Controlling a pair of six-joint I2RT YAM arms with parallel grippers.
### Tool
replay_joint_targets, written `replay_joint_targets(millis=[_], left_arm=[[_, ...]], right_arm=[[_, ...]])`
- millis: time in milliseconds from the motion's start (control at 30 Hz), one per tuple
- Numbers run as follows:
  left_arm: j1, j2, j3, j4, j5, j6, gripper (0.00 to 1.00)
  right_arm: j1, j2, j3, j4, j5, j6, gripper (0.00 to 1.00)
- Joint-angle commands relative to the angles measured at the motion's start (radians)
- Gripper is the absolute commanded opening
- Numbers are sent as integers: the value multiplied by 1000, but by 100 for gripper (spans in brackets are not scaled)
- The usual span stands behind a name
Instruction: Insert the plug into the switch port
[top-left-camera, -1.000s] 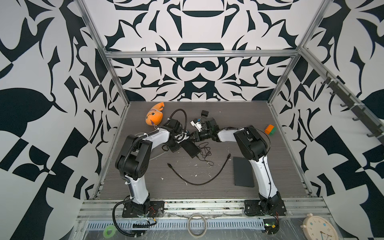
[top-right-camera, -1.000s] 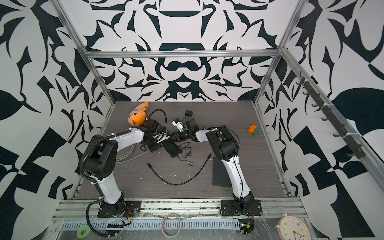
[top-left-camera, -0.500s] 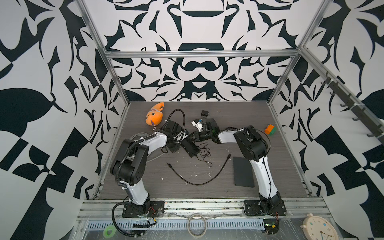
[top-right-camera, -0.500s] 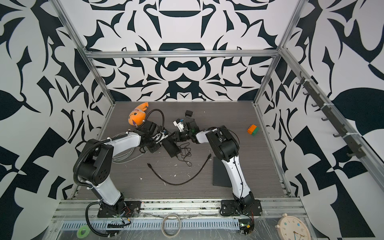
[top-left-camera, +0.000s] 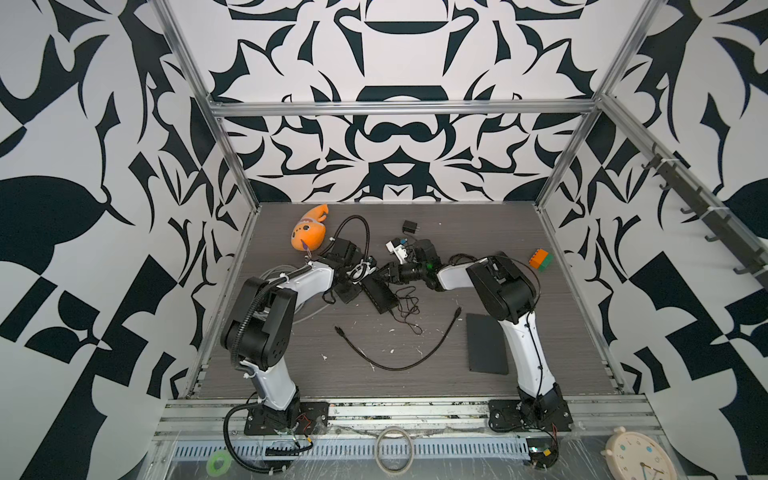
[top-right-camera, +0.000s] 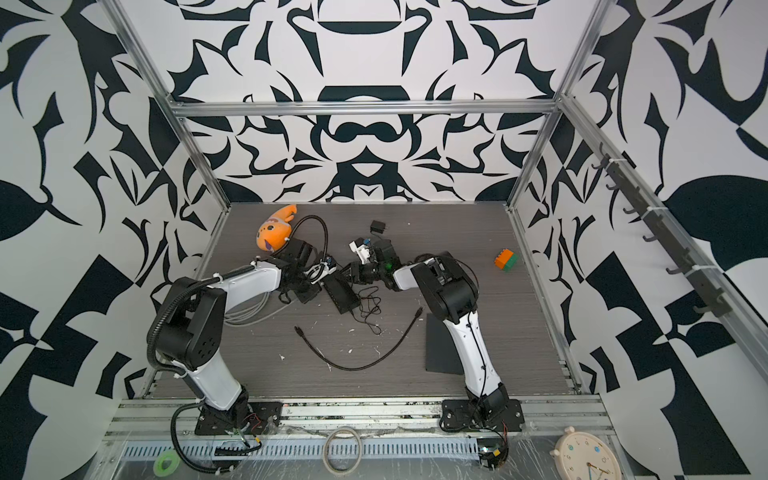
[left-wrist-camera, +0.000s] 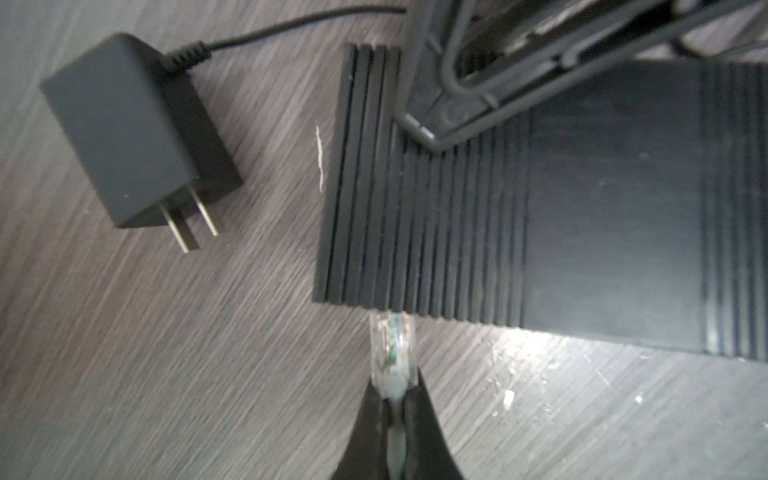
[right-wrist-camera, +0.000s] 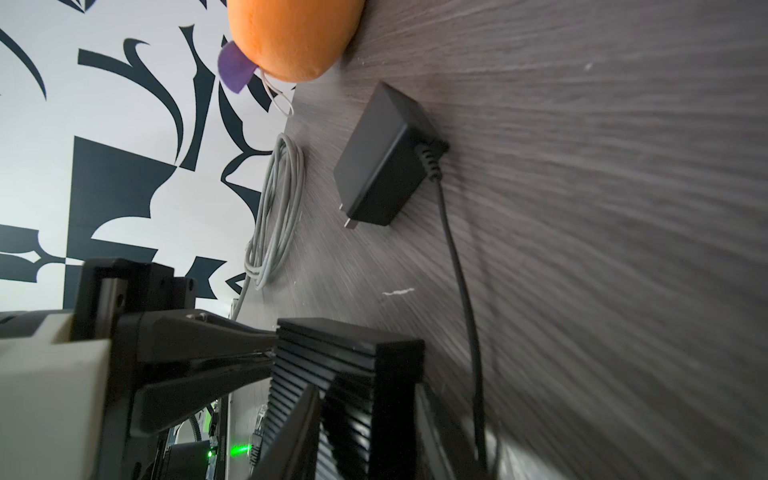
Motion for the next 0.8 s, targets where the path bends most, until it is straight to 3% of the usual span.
replay_joint_targets(millis=[0, 400, 767], left_arm=[[-12, 41, 69, 94, 107, 7, 0], [-11, 15, 22, 235, 135, 12, 0], [36, -54, -51, 119, 104, 64, 0]], right_arm=[[72, -3, -34, 15, -150, 29, 40], [74, 1, -44, 24, -169, 44, 39], [47, -82, -19, -216, -36, -82, 41]])
